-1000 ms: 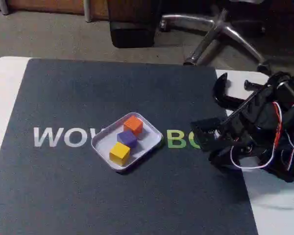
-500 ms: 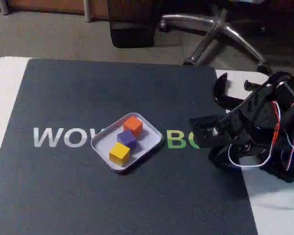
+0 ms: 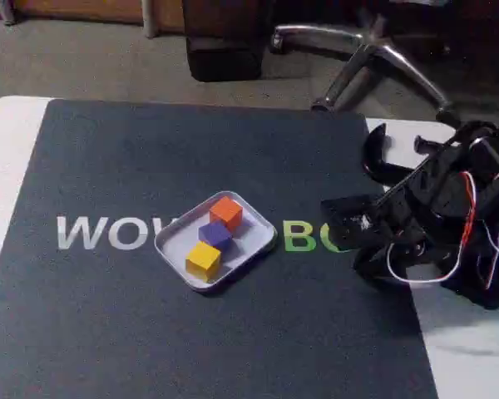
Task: Move blocks one by one until all three blocks are in the tray.
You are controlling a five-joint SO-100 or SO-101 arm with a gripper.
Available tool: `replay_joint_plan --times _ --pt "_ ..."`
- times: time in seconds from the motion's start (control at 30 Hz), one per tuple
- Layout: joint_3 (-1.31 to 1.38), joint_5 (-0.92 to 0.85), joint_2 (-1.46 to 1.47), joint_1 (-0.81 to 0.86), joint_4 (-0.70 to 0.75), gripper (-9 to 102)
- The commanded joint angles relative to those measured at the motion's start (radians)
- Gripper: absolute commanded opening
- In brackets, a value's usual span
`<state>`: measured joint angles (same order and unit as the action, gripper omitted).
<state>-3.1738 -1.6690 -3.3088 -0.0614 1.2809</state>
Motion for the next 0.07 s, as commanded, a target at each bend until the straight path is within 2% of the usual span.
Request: replay_joint_plan --times 0.0,0.03 --pt "0.003 -0.005 0.000 -0.002 0.003 -5" --pt "0.003 -0.005 0.000 -0.002 0.003 -5"
